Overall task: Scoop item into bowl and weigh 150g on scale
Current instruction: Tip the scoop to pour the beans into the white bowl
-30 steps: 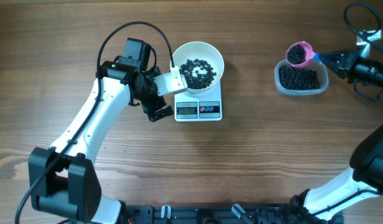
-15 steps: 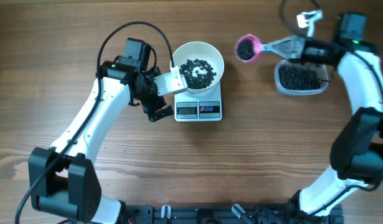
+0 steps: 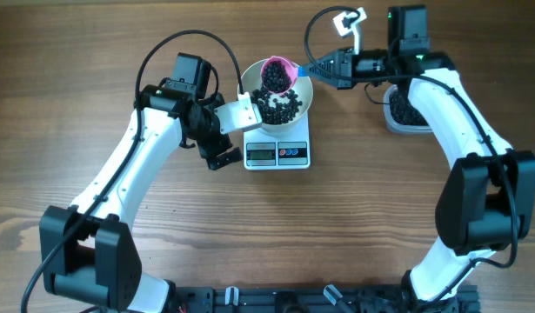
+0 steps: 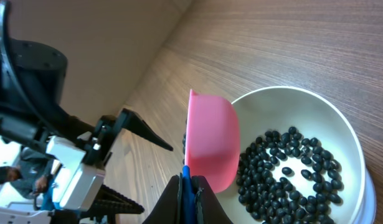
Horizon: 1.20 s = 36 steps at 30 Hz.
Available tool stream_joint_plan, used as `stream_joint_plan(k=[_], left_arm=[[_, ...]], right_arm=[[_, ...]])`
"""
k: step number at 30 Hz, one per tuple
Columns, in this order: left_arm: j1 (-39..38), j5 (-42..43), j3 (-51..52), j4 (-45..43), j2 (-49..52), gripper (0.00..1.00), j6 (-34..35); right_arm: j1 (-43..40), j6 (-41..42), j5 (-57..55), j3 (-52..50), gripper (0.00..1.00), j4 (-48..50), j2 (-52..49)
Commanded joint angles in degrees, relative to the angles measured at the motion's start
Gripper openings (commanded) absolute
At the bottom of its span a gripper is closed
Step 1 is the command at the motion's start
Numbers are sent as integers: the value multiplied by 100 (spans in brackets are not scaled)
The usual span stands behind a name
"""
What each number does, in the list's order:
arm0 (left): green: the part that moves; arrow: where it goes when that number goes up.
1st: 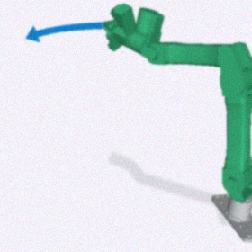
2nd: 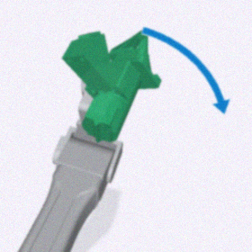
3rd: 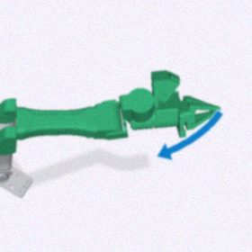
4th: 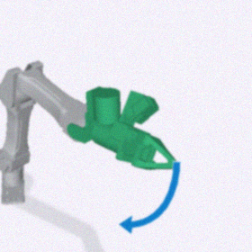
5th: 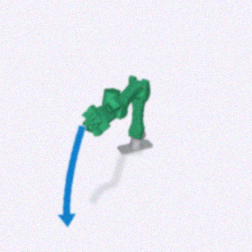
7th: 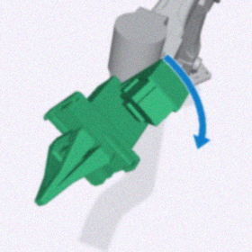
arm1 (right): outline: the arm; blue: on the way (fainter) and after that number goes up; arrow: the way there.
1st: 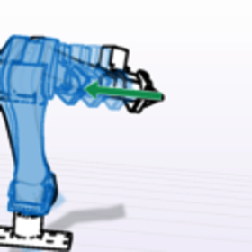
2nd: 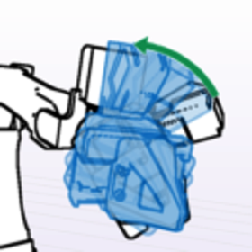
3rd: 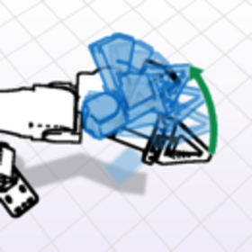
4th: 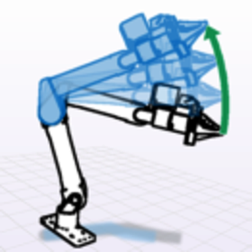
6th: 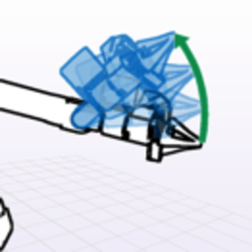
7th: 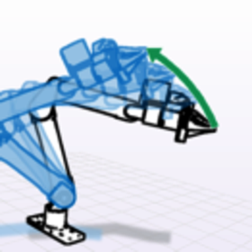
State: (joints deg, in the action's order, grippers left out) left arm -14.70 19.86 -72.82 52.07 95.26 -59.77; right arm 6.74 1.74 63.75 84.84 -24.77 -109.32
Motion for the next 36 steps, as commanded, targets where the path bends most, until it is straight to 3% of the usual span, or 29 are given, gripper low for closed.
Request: stream_joint_plan(k=[1,11,15,25,36], left_arm=[[9,136,-26,4,22,100,-111],[9,136,-26,4,22,100,-111],[9,136,-26,4,22,100,-111],[9,136,-26,7,22,100,-111],[9,136,-26,4,22,100,-111]], right_arm=[[116,-138,-326,-11,4,26,-94],[136,-525,-1445,35,4,-129,610],[173,-1128,-1574,35,4,-446,798],[1008,-3283,-3292,33,4,-909,796],[1119,-3322,-3394,33,4,-678,796]])
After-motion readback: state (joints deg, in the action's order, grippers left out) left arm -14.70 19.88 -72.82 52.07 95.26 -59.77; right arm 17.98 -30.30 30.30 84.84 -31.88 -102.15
